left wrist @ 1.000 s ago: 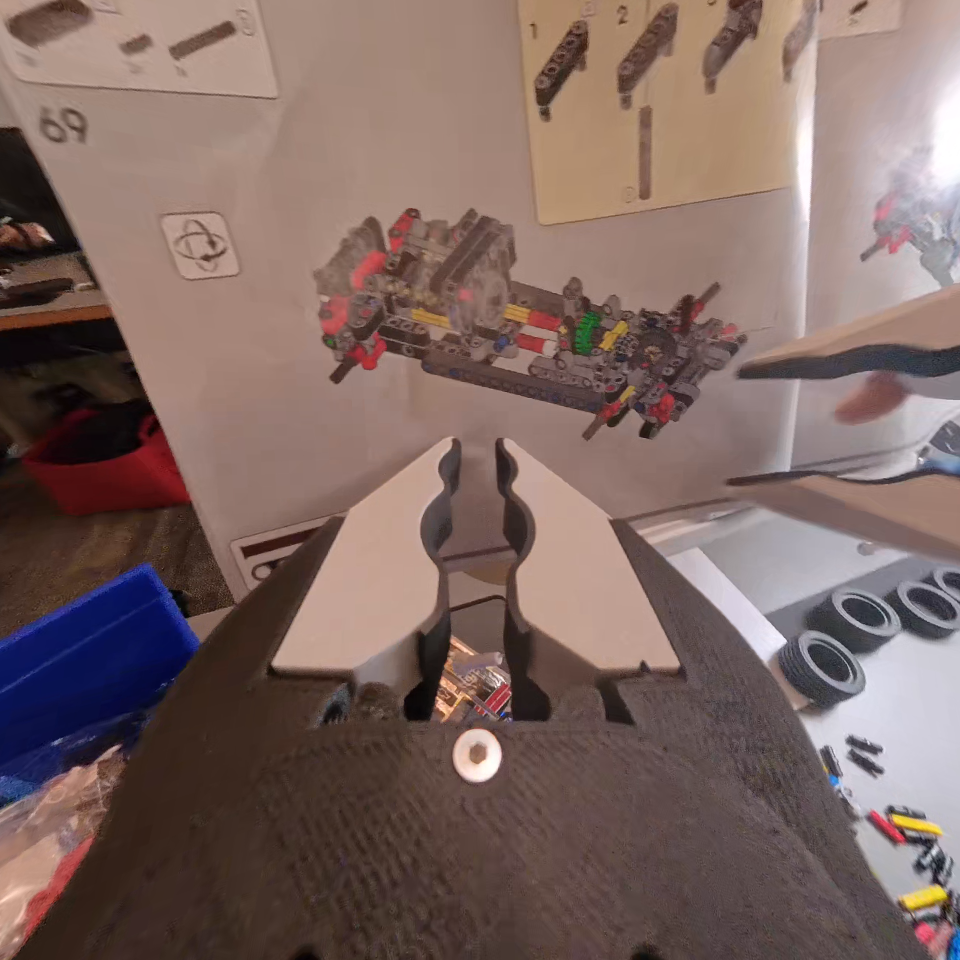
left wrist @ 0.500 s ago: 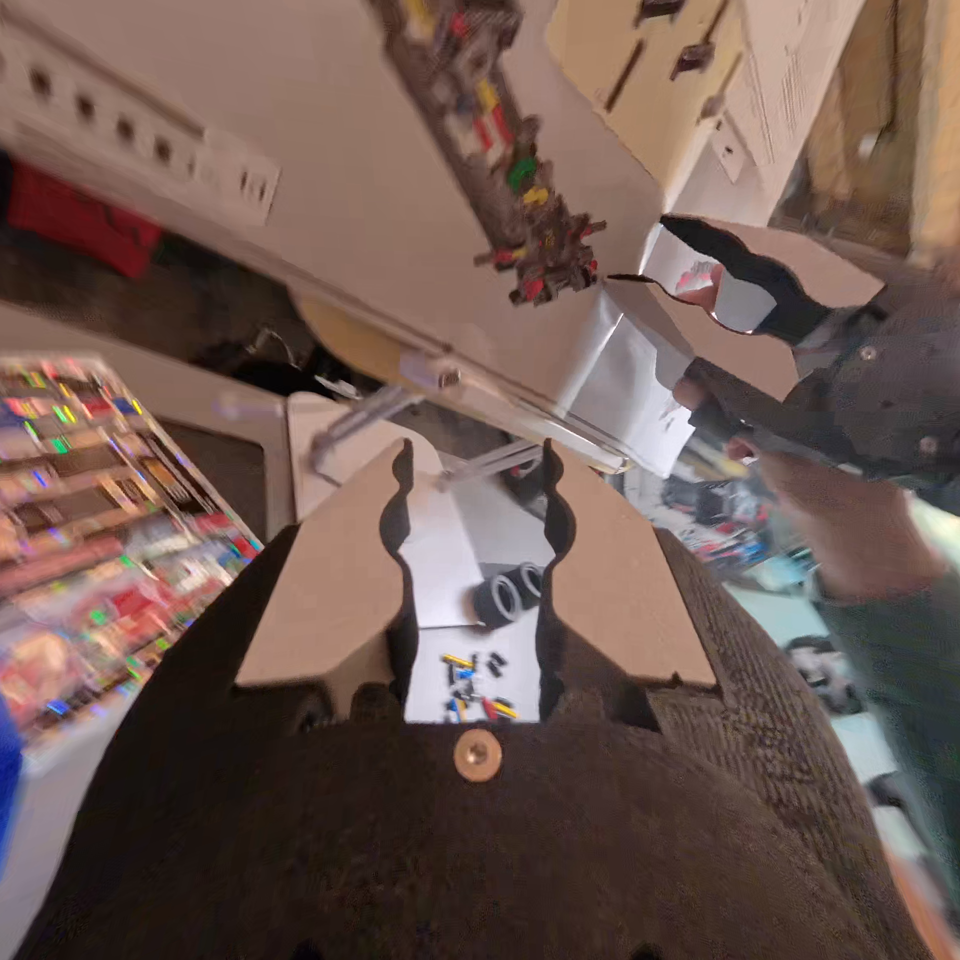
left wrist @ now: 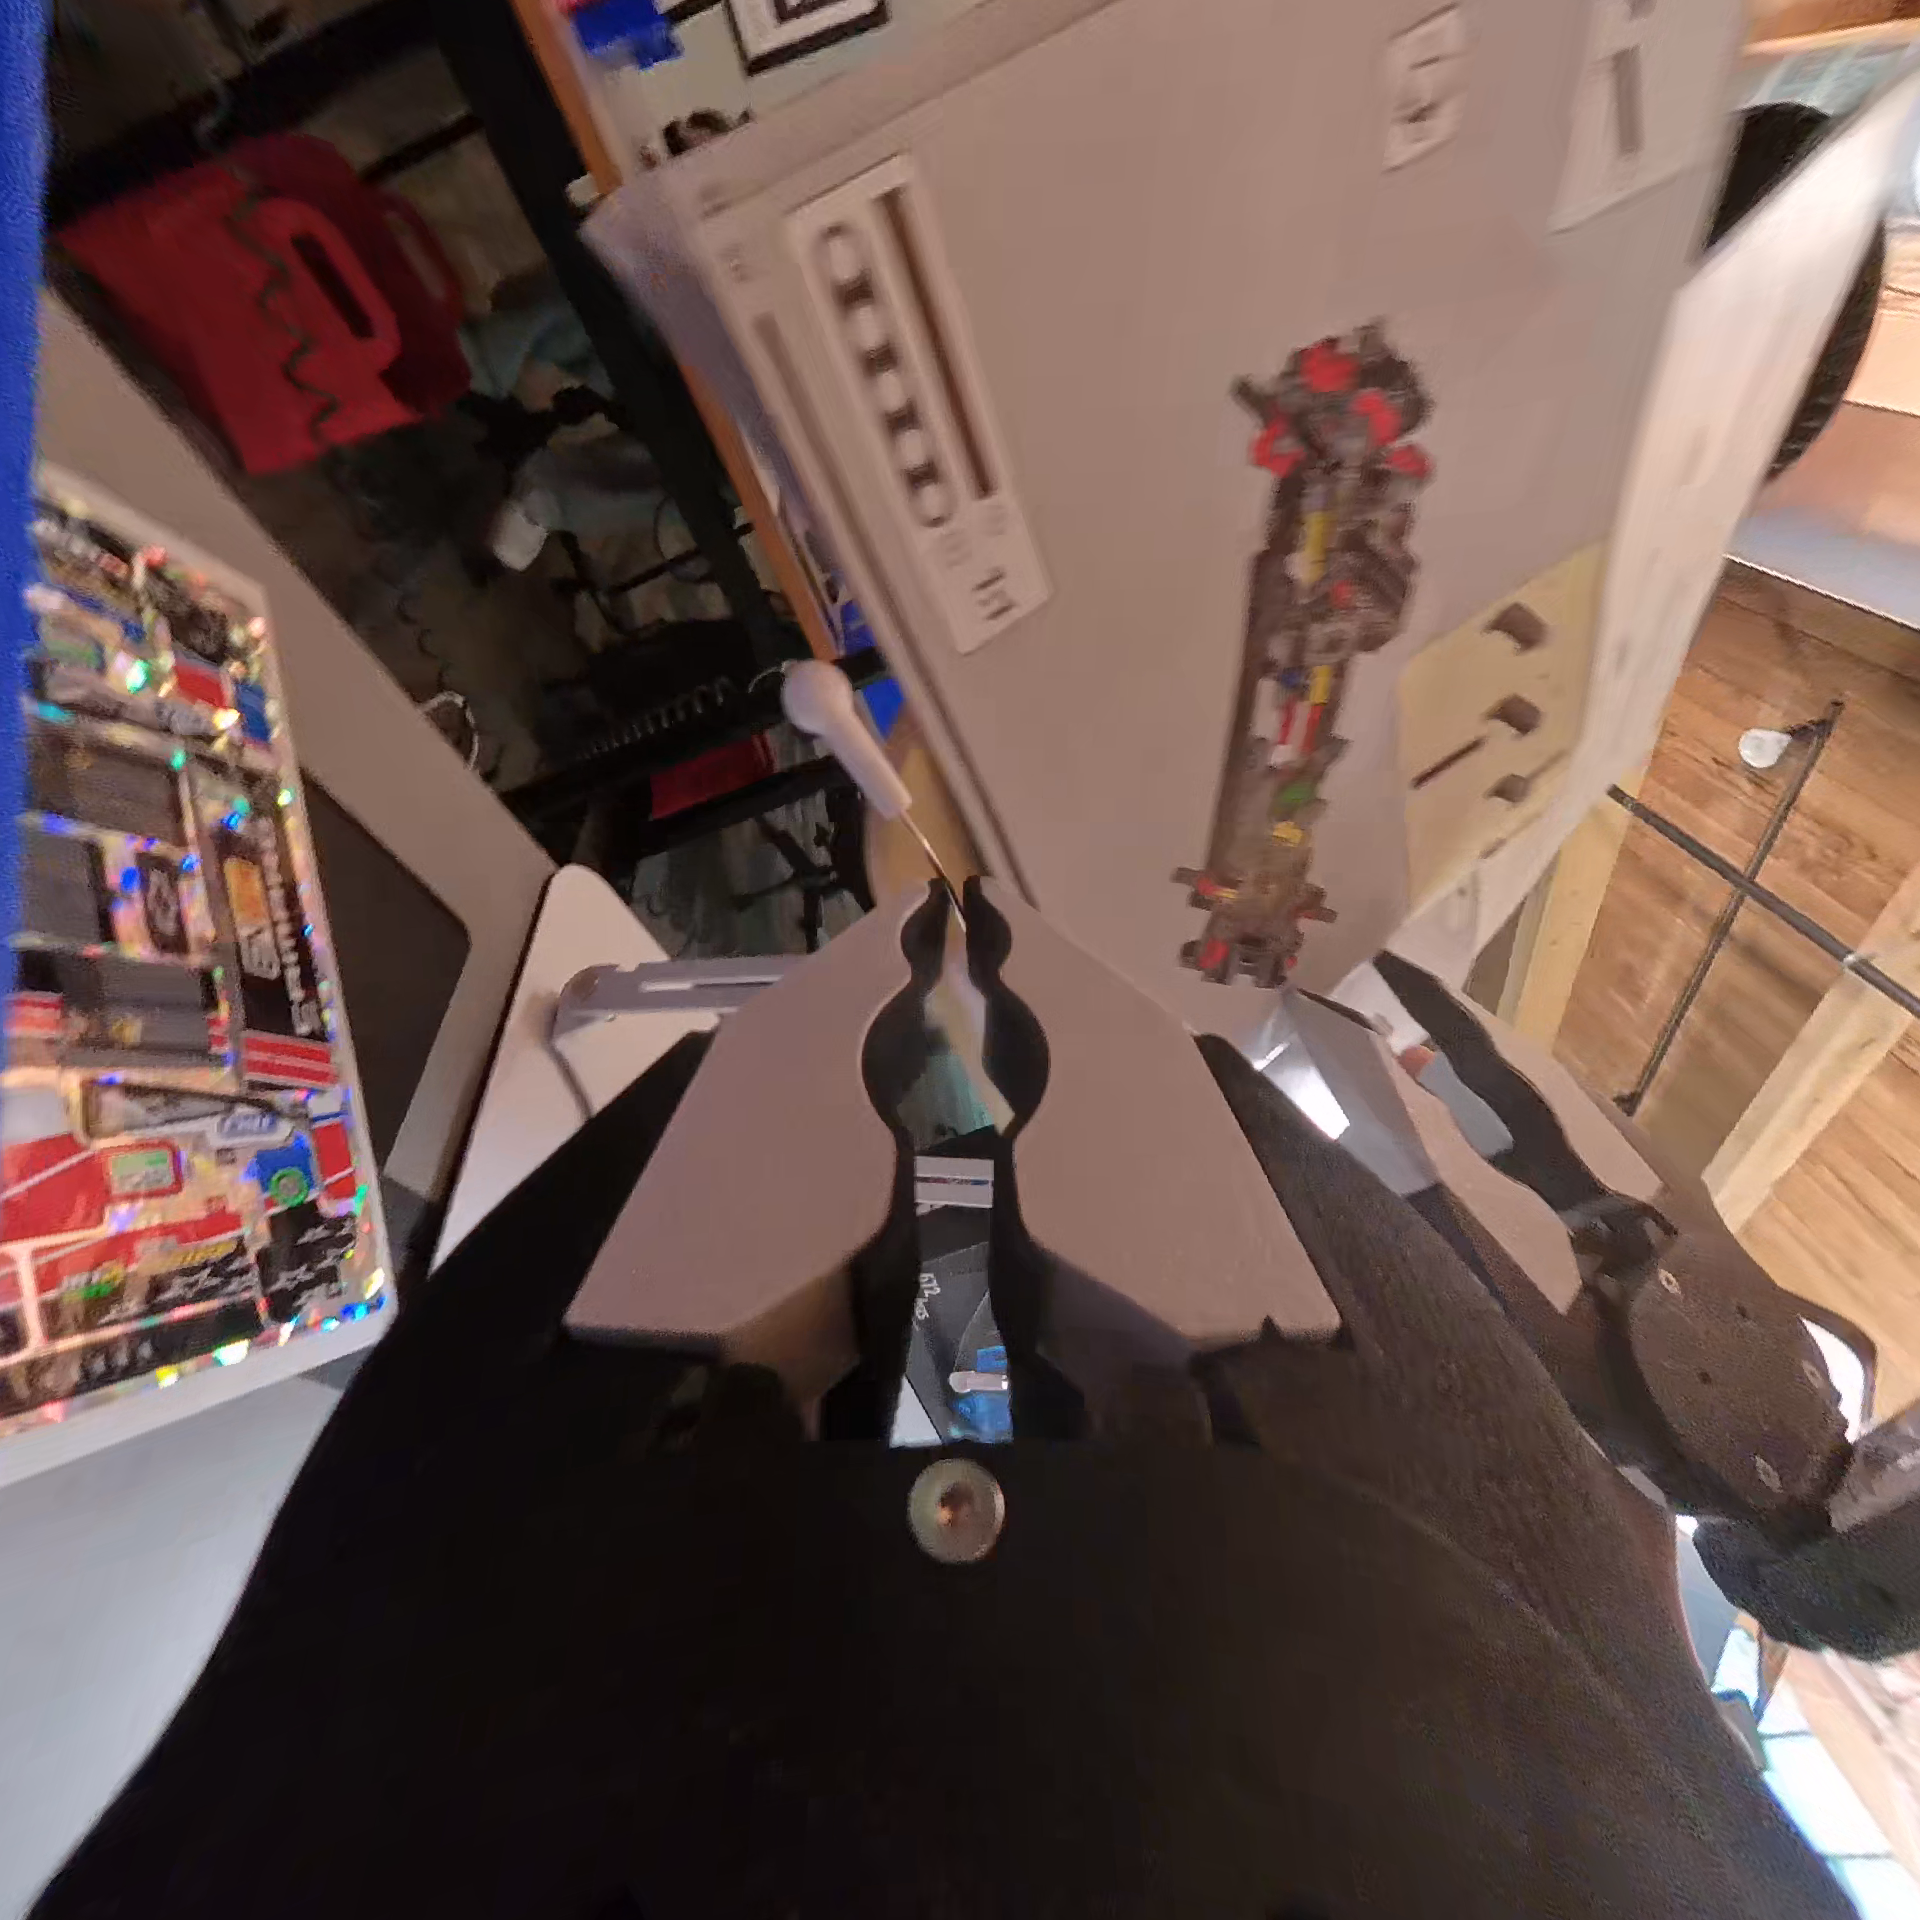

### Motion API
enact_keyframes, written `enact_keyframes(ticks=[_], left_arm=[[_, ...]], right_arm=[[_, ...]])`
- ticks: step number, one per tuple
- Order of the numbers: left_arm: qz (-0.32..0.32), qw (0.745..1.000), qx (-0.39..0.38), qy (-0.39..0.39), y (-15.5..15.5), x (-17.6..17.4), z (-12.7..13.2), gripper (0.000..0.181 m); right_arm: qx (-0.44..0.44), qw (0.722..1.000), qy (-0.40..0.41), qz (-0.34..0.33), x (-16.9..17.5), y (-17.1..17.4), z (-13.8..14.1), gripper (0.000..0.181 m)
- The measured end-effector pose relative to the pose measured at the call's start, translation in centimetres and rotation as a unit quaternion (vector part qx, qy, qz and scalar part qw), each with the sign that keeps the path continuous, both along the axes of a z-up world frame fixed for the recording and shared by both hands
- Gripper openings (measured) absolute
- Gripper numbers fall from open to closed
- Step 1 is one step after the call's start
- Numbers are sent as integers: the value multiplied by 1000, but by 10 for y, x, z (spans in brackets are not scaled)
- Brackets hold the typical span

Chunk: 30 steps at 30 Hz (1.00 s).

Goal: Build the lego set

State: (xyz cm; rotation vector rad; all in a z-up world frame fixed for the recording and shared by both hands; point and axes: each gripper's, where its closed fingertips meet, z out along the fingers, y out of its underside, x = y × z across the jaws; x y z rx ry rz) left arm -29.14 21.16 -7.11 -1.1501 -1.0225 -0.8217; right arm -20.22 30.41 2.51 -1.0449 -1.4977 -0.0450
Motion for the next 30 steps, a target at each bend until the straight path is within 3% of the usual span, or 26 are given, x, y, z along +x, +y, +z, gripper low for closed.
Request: enact_keyframes(ticks=[6, 8, 10, 14, 18, 20, 24, 26, 30], left_arm=[[-4, 985, -33, 169, 2, 7, 34, 0], [-18, 968, -42, 246, 10, 13, 43, 0], [-54, 917, -69, 388, 24, 35, 55, 0], [-125, 746, -134, 640, 46, 75, 41, 0], [-173, 669, -126, 712, 42, 88, 25, 1], [-162, 631, -148, 744, 45, 88, 21, 1], [-152, 639, -173, 734, 48, 86, 20, 2], [-141, 636, -181, 737, 47, 86, 20, 3], [-139, 653, -206, 715, 46, 85, 21, 5]], right_arm=[[-7, 1000, 9, 2, -4, 0, 0, 39], [-11, 1000, 11, 4, -5, 0, 0, 39], [-15, 1000, 13, 11, -6, 0, 0, 39], [-40, 999, 16, 23, -5, 1, 1, 38], [-78, 996, 14, 39, -4, 2, 3, 31], [-86, 995, 14, 39, -4, 2, 4, 31], [-93, 995, 14, 32, 3, 0, 2, 36], [-117, 991, 53, 39, 16, -5, 8, 37], [-168, 976, 134, 27, 72, -8, 3, 34]])
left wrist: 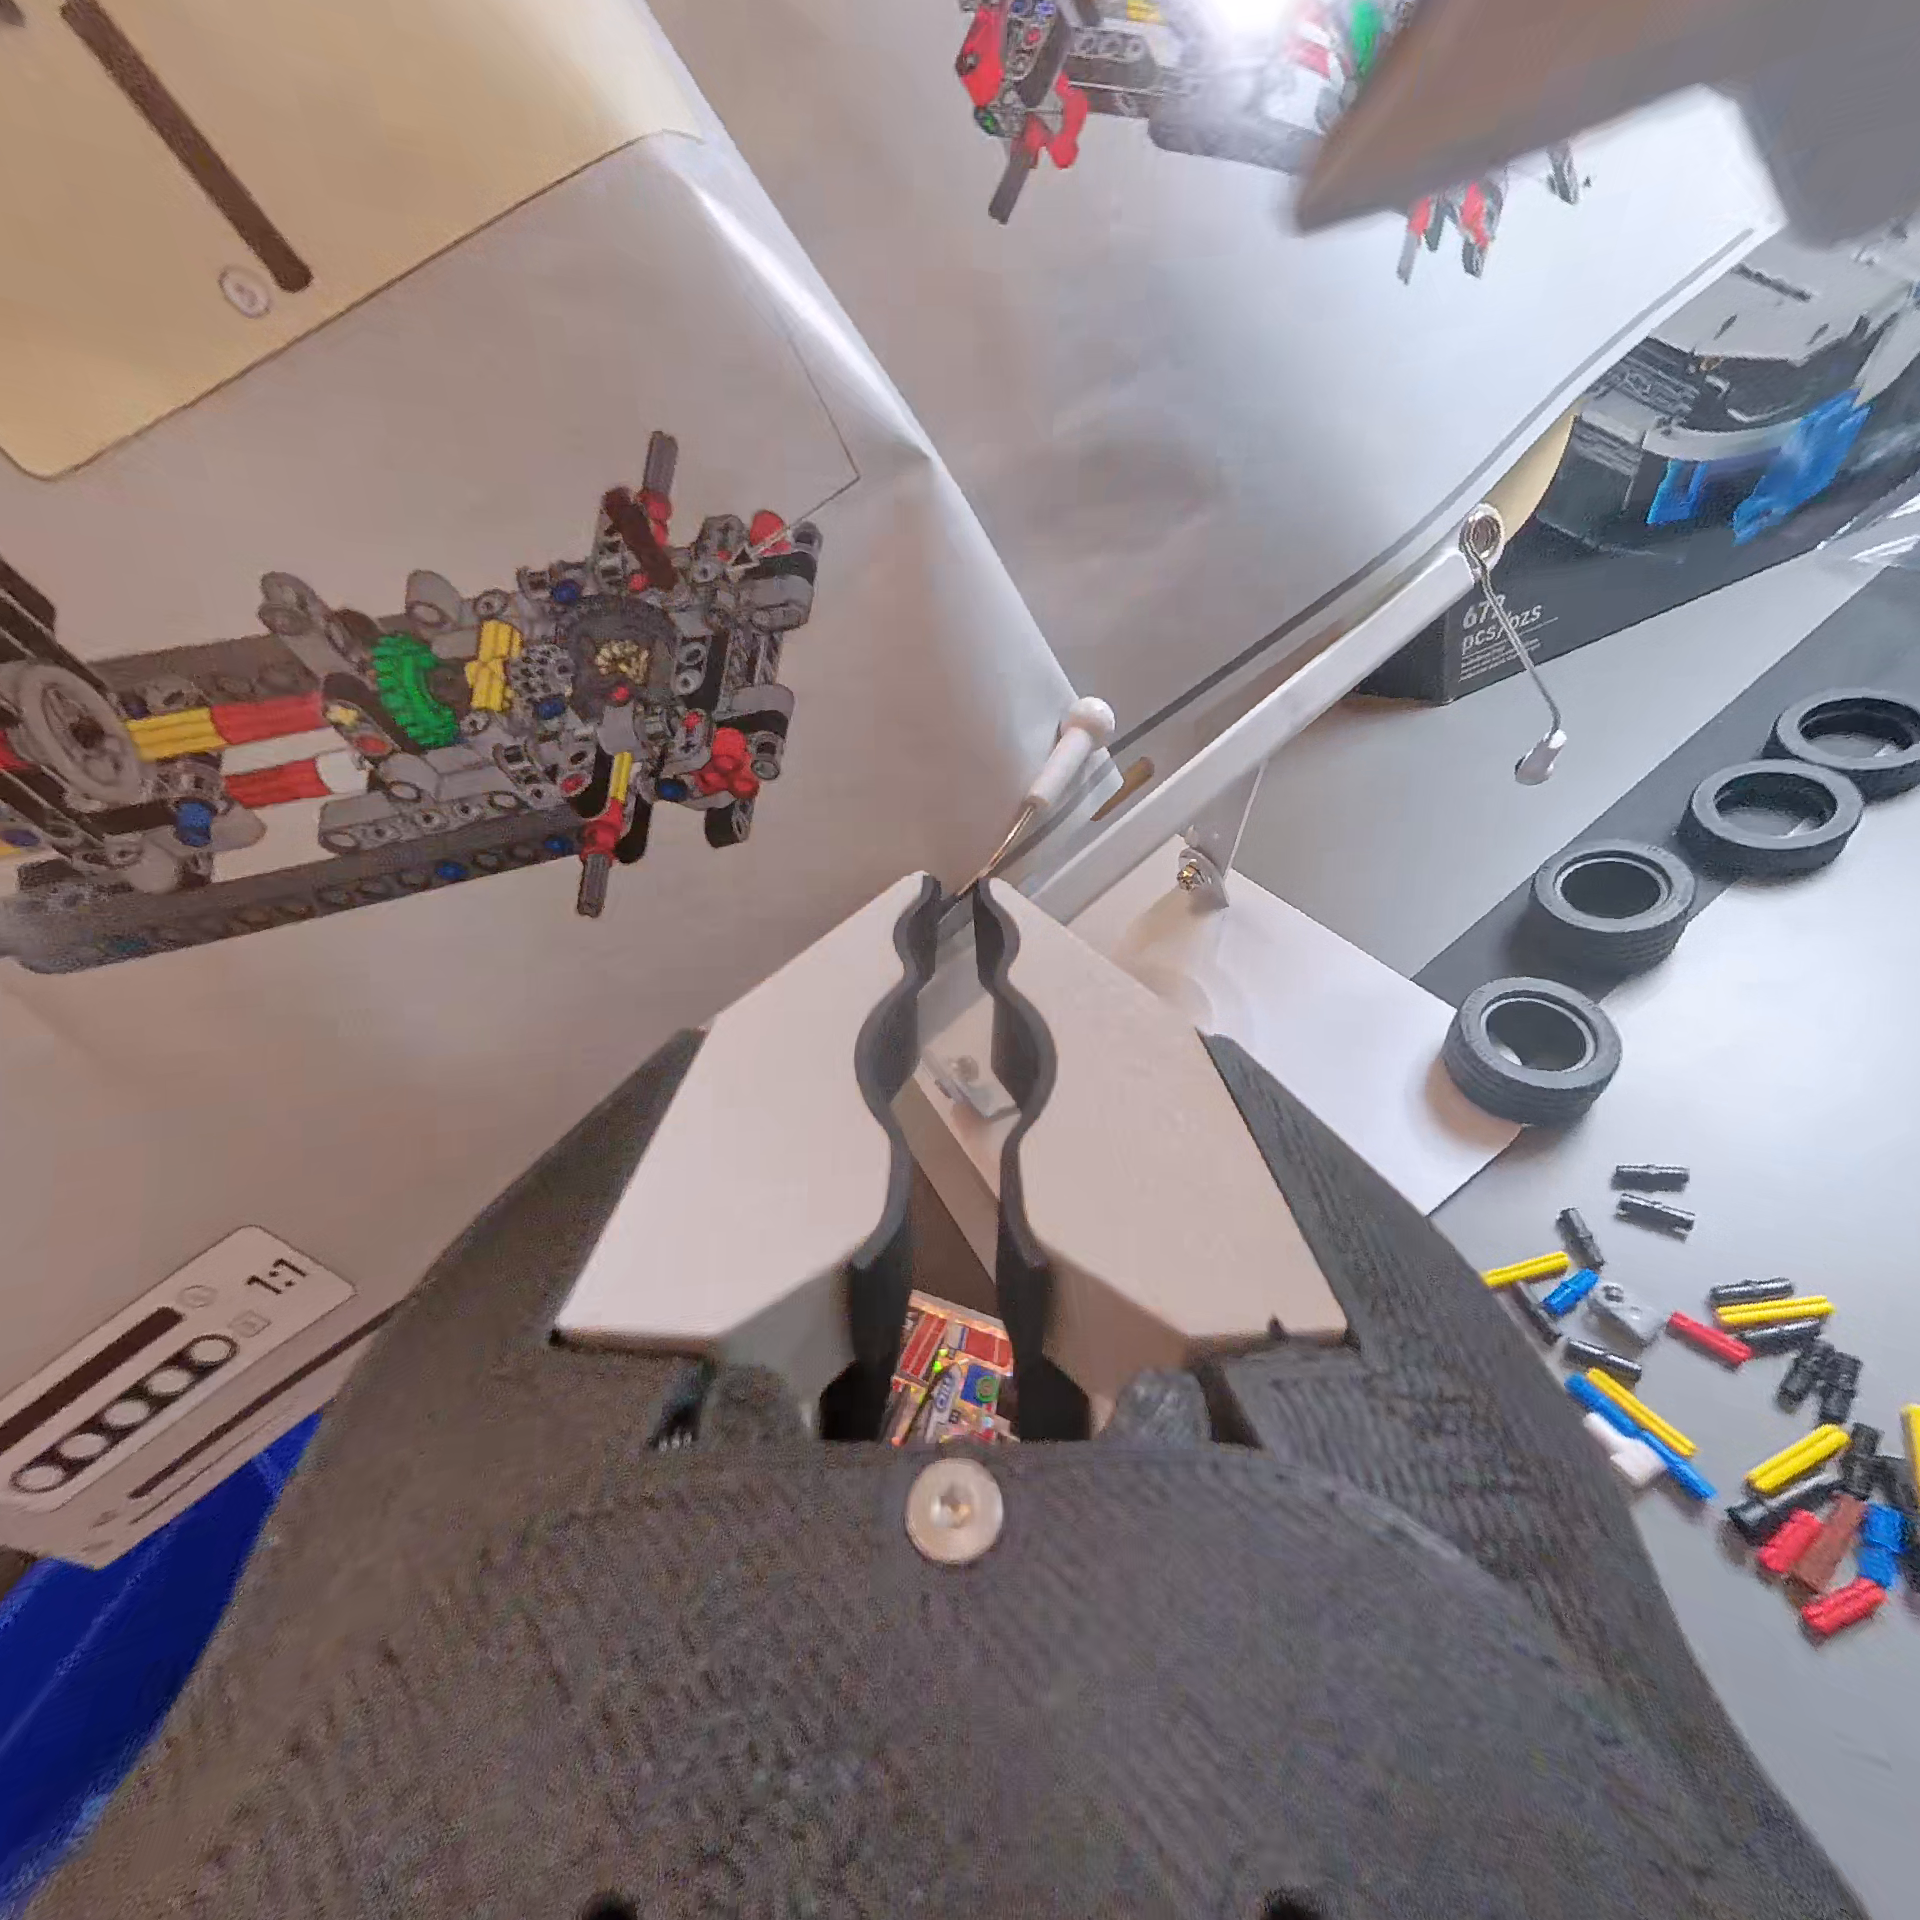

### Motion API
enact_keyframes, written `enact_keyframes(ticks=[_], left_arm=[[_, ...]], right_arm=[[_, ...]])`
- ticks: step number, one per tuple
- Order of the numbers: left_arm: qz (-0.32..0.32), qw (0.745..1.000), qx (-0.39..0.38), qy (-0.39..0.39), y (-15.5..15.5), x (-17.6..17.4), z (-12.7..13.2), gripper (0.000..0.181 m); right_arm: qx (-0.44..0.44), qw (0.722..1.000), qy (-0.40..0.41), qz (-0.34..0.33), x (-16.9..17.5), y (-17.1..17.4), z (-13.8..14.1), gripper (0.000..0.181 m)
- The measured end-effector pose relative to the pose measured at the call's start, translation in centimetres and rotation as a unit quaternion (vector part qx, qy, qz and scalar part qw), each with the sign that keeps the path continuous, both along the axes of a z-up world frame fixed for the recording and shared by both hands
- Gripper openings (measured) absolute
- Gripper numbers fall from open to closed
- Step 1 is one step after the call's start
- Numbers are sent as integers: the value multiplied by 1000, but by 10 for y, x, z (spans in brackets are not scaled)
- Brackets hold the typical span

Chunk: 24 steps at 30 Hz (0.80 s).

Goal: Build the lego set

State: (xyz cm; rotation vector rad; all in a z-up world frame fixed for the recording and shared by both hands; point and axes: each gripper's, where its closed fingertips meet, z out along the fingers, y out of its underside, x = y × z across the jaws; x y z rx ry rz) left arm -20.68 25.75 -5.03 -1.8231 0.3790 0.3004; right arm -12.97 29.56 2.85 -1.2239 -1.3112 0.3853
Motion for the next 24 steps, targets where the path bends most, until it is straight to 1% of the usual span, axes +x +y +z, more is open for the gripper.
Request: enact_keyframes(ticks=[1, 3, 6, 7, 8, 10, 11, 12, 13, 14, 15, 17, 19, 20, 22, 23, 24], left_arm=[[3, 1000, -5, -12, 1, 0, 0, 5], [14, 999, -13, -35, 1, -1, 0, 6], [34, 996, -15, -85, 1, -1, 0, 8], [42, 994, -9, -98, 0, 0, 2, 14], [37, 994, 14, -104, -1, 5, 11, 21], [2, 994, 74, -80, -3, 27, 39, 23], [-13, 995, 85, -54, -2, 40, 48, 20], [-22, 996, 78, -30, 3, 52, 52, 19], [-22, 998, 57, -12, 11, 59, 51, 16], [-8, 999, 38, 6, 20, 59, 50, 10], [10, 999, 25, 24, 29, 54, 49, 4], [51, 997, -16, 50, 42, 33, 38, 1], [42, 998, -38, 34, 49, 29, 29, 0], [38, 998, -36, 26, 51, 29, 28, 0], [41, 999, -25, 16, 52, 29, 28, 0], [40, 999, -19, 12, 52, 29, 28, 0], [35, 999, -14, -1, 51, 28, 28, 0]], right_arm=[[-5, 1000, 2, -10, 16, 2, -12, 33], [-6, 999, -24, -36, 46, 10, -48, 31], [-18, 996, -65, -57, 72, 18, -103, 31], [-20, 995, -72, -58, 76, 19, -116, 32], [-15, 995, -77, -60, 76, 19, -124, 32], [-4, 995, -83, -59, 70, 20, -136, 34], [-4, 994, -85, -62, 66, 23, -140, 36], [-5, 994, -86, -68, 62, 26, -144, 36], [-4, 993, -87, -74, 58, 28, -146, 33], [3, 992, -90, -84, 58, 32, -146, 19], [22, 990, -95, -100, 60, 36, -144, 0], [75, 981, -114, -141, 75, 45, -133, 0], [141, 966, -152, -154, 86, 46, -115, 0], [191, 950, -191, -160, 88, 45, -107, 0], [296, 900, -272, -167, 88, 45, -91, 0], [330, 881, -297, -163, 85, 46, -85, 0], [354, 868, -311, -154, 81, 46, -79, 2]])
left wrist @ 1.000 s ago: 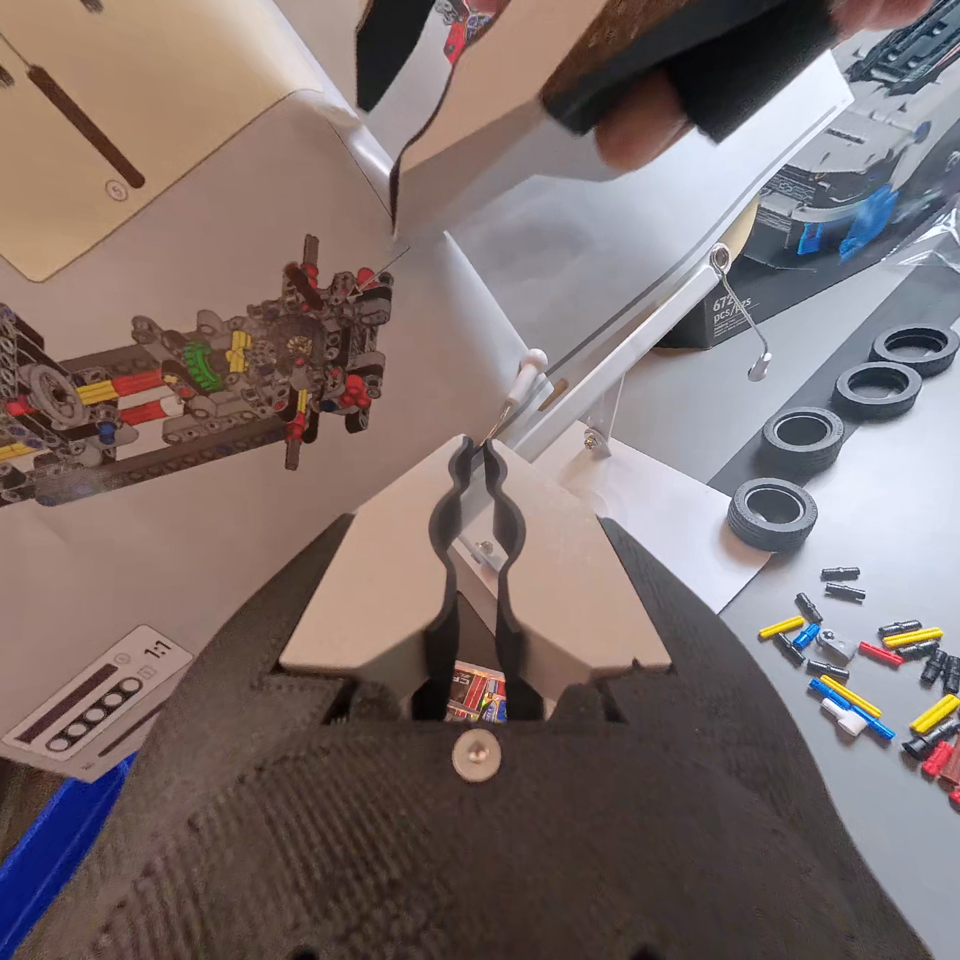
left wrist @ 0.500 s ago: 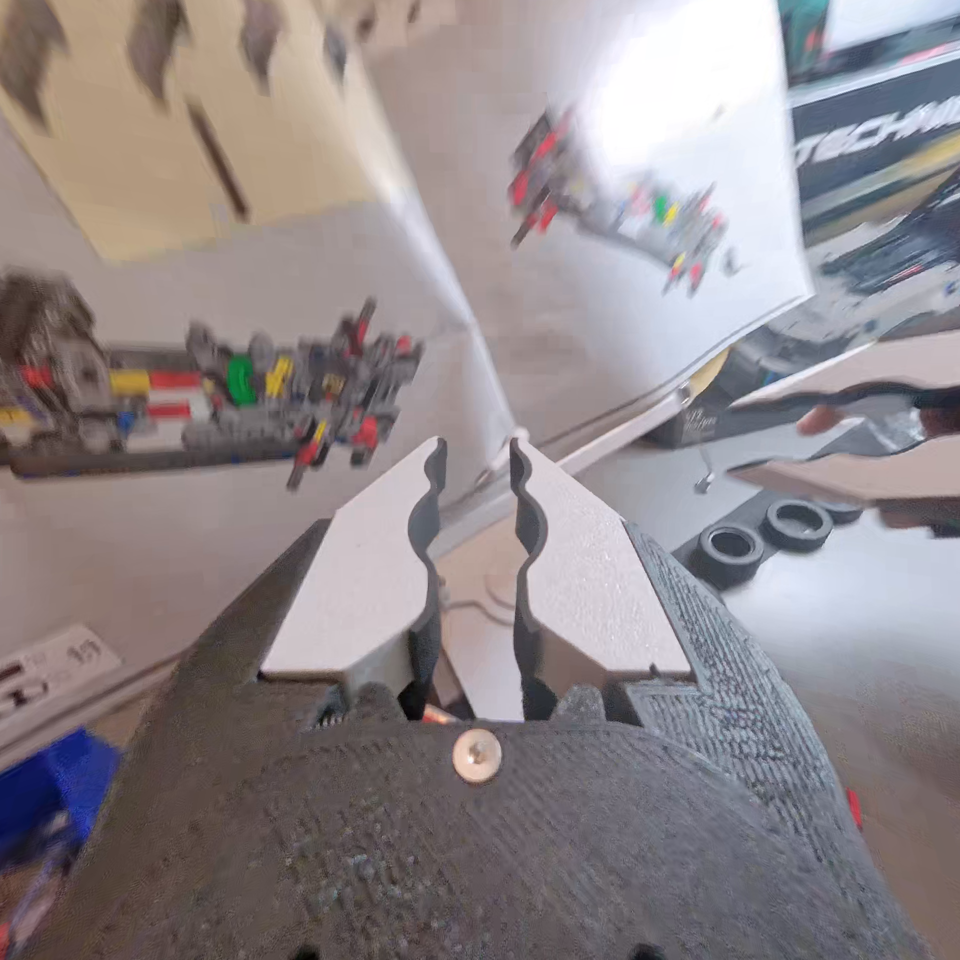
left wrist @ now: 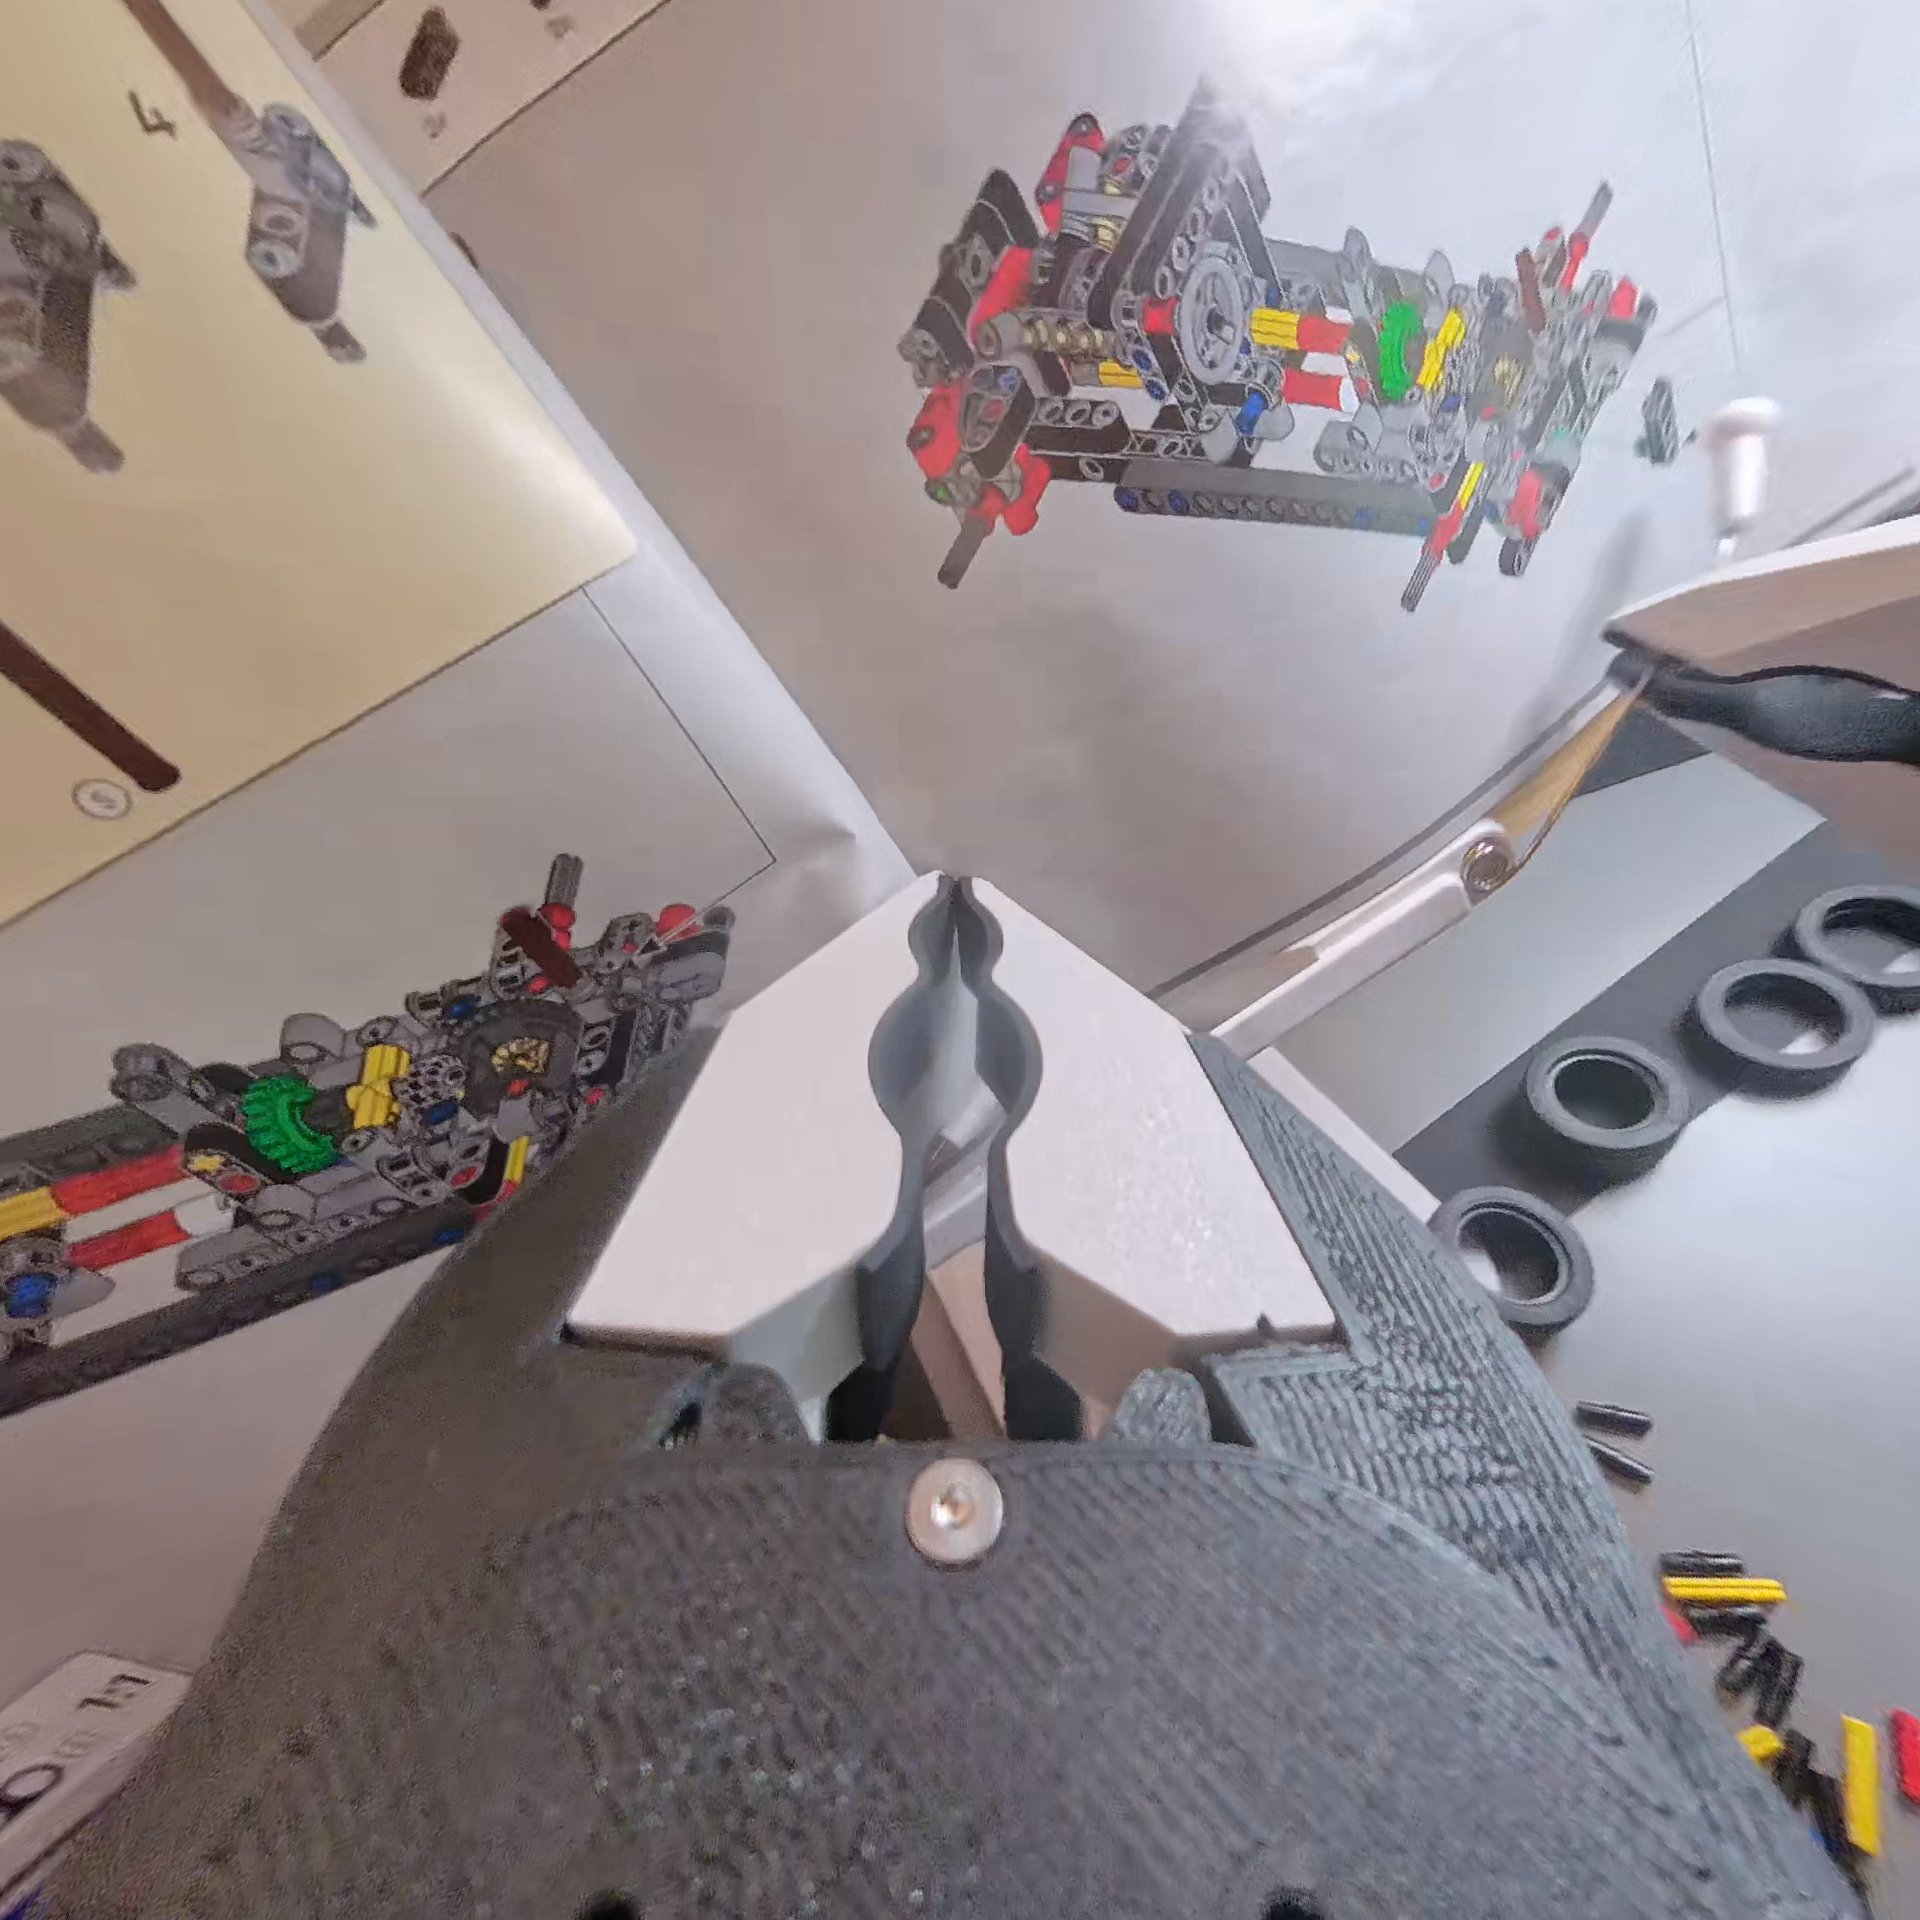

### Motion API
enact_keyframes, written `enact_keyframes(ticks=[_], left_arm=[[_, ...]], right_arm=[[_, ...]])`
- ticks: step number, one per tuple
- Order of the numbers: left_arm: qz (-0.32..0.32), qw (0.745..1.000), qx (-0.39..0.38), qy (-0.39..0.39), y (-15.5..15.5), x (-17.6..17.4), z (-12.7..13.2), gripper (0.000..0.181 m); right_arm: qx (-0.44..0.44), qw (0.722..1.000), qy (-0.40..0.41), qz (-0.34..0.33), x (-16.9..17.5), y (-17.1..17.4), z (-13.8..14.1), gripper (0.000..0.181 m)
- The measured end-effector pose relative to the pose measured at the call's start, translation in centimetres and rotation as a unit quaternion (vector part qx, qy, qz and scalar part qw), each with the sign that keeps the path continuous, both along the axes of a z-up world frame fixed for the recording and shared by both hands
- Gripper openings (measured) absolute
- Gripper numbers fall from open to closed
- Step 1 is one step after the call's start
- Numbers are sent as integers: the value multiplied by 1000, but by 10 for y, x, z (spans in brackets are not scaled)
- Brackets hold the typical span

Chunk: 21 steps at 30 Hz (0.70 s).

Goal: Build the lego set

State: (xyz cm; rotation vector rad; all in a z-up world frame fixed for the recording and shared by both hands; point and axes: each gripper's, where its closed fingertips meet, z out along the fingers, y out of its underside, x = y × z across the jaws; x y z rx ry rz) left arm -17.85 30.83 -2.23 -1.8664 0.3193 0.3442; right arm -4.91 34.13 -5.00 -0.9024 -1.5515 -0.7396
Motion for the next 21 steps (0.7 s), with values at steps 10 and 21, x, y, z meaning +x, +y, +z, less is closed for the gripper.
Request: enact_keyframes(ticks=[10, 21], left_arm=[[50, 975, 88, -197, -30, -77, 16, 0], [55, 955, 83, -278, -41, -110, -5, 0]], right_arm=[[-13, 999, 10, 31, -7, 4, 3, 6], [-42, 998, 52, 8, -2, 5, -2, 5]])
